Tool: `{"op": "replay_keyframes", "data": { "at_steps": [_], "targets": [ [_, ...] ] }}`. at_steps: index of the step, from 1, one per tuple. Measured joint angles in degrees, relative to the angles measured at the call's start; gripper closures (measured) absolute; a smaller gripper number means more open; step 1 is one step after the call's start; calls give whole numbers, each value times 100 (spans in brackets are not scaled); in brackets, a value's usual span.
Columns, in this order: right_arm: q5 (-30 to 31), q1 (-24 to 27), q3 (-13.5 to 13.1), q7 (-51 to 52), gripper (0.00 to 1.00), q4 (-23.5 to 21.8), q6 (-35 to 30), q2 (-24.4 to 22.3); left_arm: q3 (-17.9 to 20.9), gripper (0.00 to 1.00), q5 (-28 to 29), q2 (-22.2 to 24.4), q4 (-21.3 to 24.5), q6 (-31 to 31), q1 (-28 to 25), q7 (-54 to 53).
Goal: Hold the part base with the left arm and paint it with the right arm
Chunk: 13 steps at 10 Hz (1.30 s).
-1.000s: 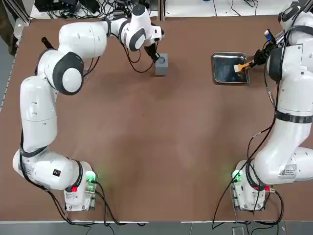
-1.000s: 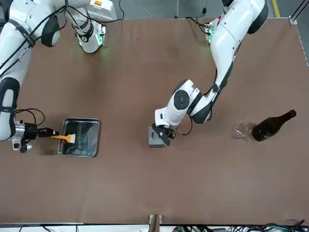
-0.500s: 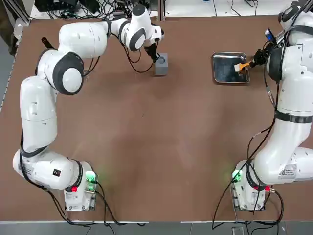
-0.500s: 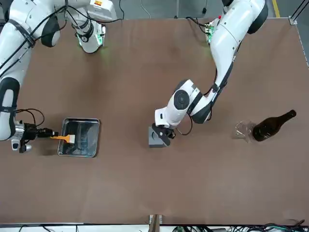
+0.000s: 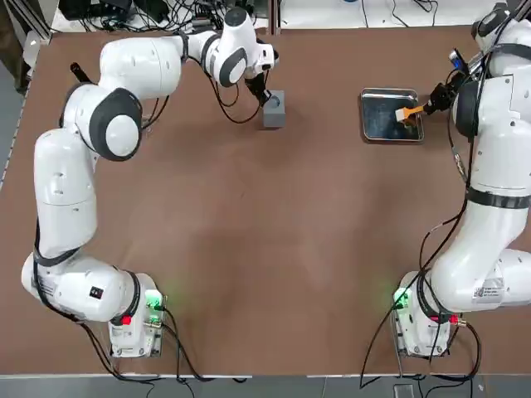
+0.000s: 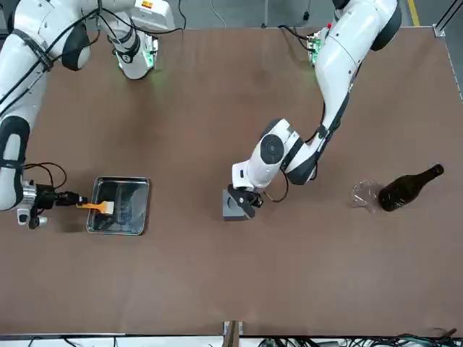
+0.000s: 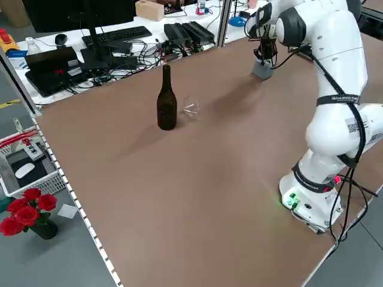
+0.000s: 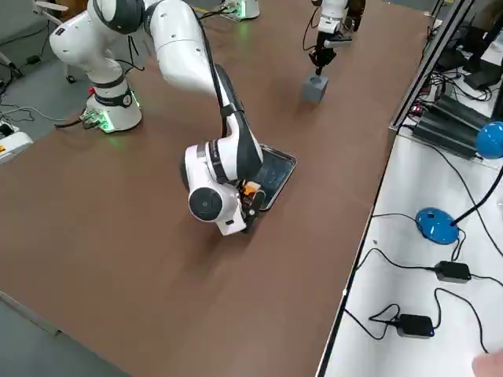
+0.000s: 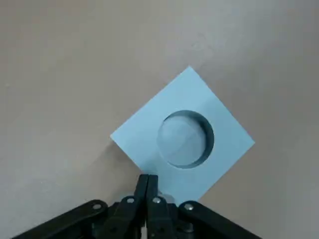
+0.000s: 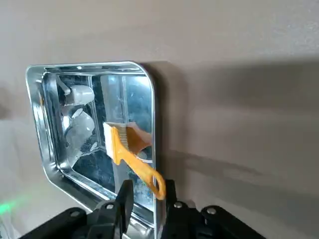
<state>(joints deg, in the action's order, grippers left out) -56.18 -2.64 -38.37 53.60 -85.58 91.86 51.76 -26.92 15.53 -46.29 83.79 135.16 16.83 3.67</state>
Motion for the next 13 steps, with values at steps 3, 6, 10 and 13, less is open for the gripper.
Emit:
{"op": "replay_keyframes", "data": {
  "at_steps": [3,6,10,13],
  "targets": [
    [3,-3,0,0,66,0,256,19,0,95,0,0,0,0,0,0],
    [106,-5,-21,14,51,38,273,32,0,95,0,0,0,0,0,0],
    [549,-104,-280,42,0,237,-18,-231,0,95,0,0,-1,0,-1,0],
    [1436,-208,-338,-345,0,289,-43,-971,1,95,0,0,-5,0,-5,0]
  ]
}}
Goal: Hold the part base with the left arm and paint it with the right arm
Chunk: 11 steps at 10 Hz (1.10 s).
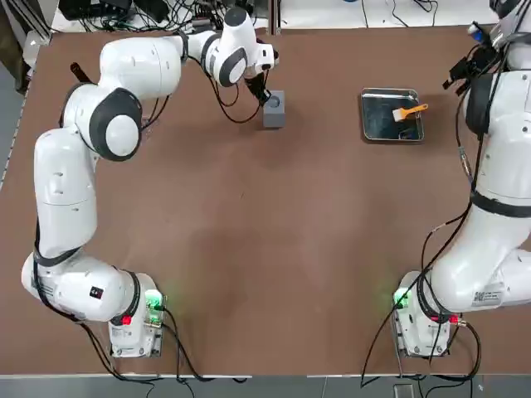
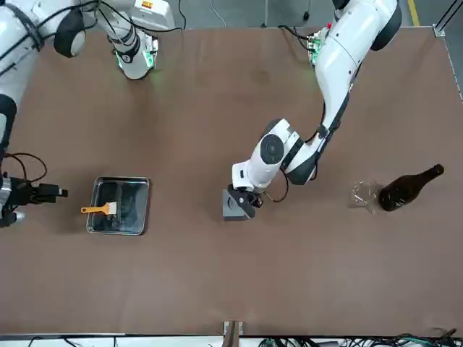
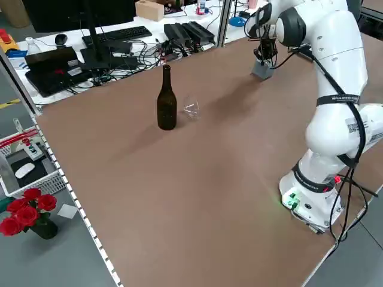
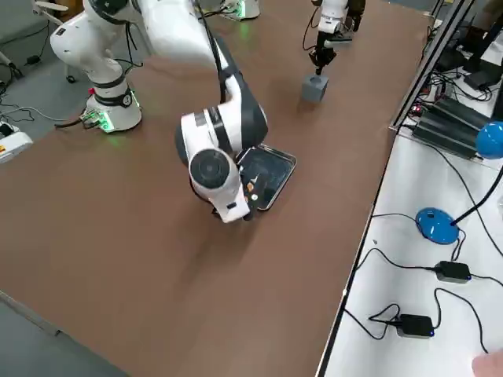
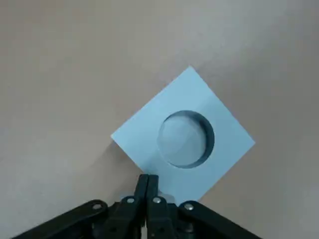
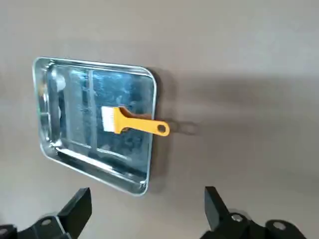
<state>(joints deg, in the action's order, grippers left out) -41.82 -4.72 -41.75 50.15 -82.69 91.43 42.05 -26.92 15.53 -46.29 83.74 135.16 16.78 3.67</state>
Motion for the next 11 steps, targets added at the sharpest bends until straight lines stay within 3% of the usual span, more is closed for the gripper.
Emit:
{"op": "replay_keyframes", "data": {
  "at_steps": [1,2,5,9,11],
  "targets": [
    [439,-32,107,-347,0,14,10,-334,-4,95,0,9,-15,3,-6,-3],
    [993,-39,386,-882,0,23,23,-753,-14,94,0,50,-46,-4,-14,-4],
    [2470,-55,1560,-2754,0,-100,14,-2017,-48,81,0,550,-135,-452,-44,38],
    [3765,96,2918,-4203,0,-733,3,-3567,-40,22,0,1571,-17,-1520,-498,67],
    [3979,251,3305,-4415,0,-1021,-122,-4262,-31,0,7,2183,482,-1626,-966,42]
  ]
}}
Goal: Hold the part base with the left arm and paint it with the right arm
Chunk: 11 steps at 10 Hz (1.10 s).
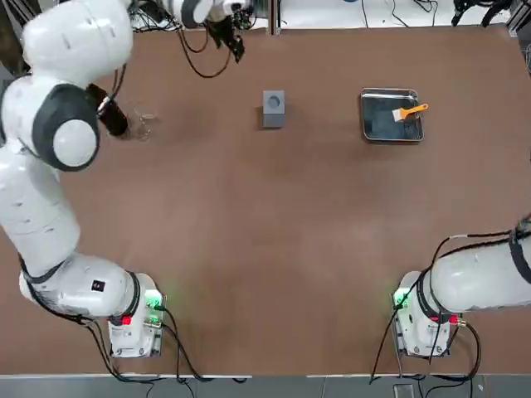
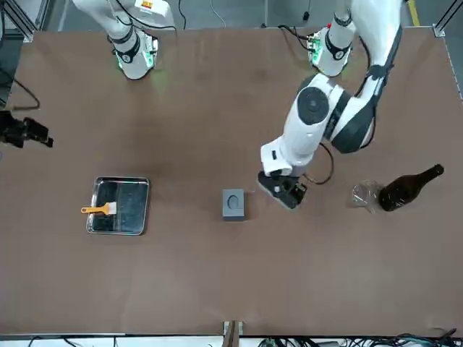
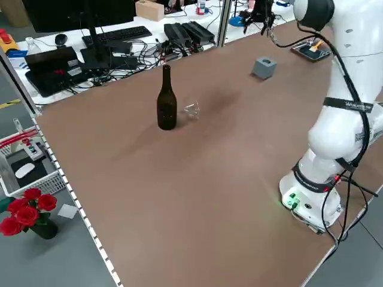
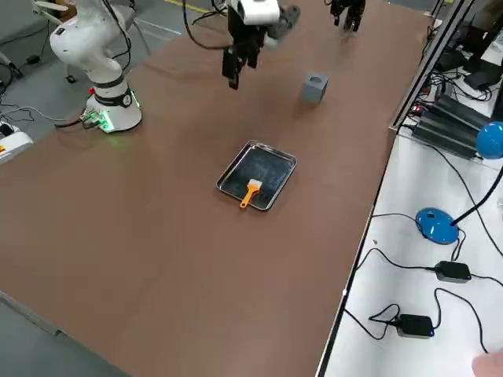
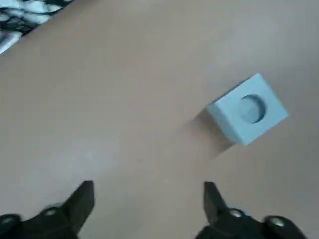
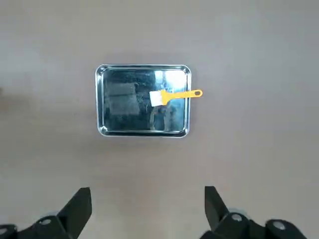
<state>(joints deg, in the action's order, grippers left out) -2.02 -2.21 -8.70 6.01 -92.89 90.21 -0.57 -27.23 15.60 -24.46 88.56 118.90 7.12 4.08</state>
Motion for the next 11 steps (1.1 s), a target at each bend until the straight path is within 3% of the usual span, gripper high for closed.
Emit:
{"op": "replay_keyframes", "data": {
  "at_steps": [2,6,9,11],
  "targets": [
    [29,127,264,-156,0,-150,-262,-482,4,0,-2,729,405,-460,-646,23],
    [44,150,564,-515,0,-294,-511,-1018,19,0,-762,1928,485,-1945,-1909,30],
    [50,176,566,-536,0,-373,-506,-1099,44,0,-1364,2401,308,-2639,-2657,-70],
    [52,187,567,-537,0,-411,-412,-1098,43,0,-1394,2578,132,-2902,-2691,-68]
  ]
}}
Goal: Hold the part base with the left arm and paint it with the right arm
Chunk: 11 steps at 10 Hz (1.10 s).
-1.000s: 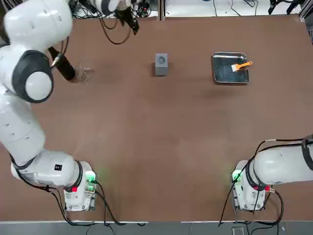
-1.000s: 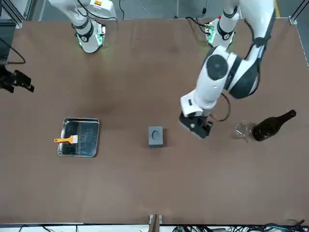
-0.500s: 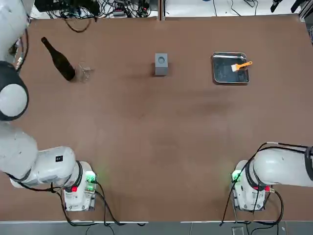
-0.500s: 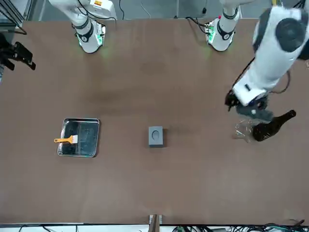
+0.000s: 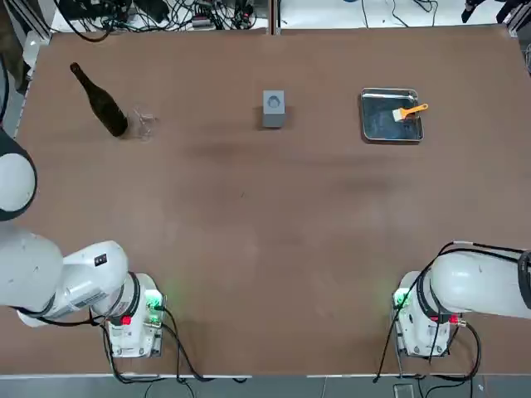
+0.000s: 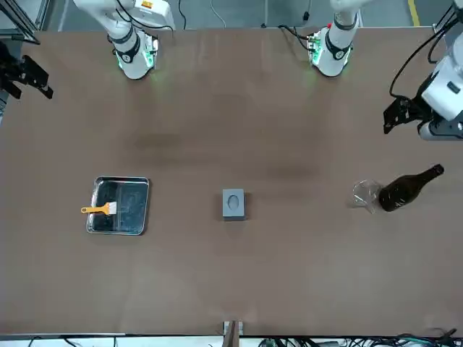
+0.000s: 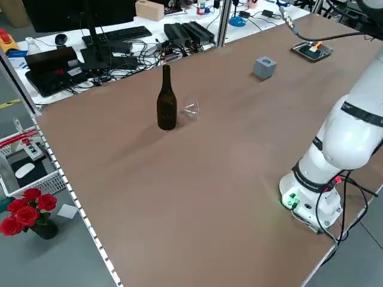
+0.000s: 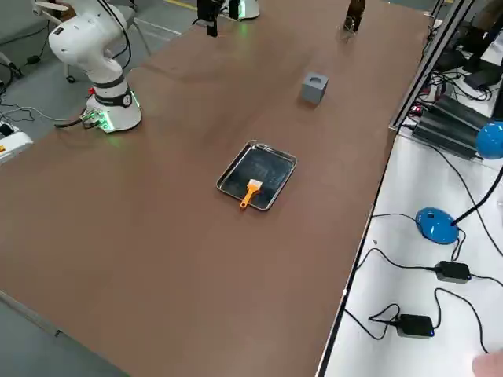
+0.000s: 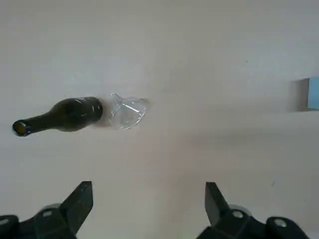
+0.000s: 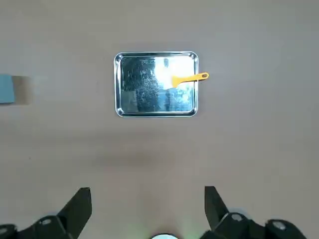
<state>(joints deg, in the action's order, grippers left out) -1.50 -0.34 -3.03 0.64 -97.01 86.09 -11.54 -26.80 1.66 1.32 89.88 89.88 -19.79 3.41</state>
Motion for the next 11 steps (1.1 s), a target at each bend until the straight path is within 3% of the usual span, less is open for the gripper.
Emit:
{"op": "replay_keyframes", "data": {
  "at_steps": [5,11],
  "targets": [
    [4,1,8,0,0,-18,53,-1,18,0,-2,104,-32,-5,6,5],
    [5,1,9,0,0,-22,133,-1,127,1,-305,90,-473,-64,-5,6]
  ]
}}
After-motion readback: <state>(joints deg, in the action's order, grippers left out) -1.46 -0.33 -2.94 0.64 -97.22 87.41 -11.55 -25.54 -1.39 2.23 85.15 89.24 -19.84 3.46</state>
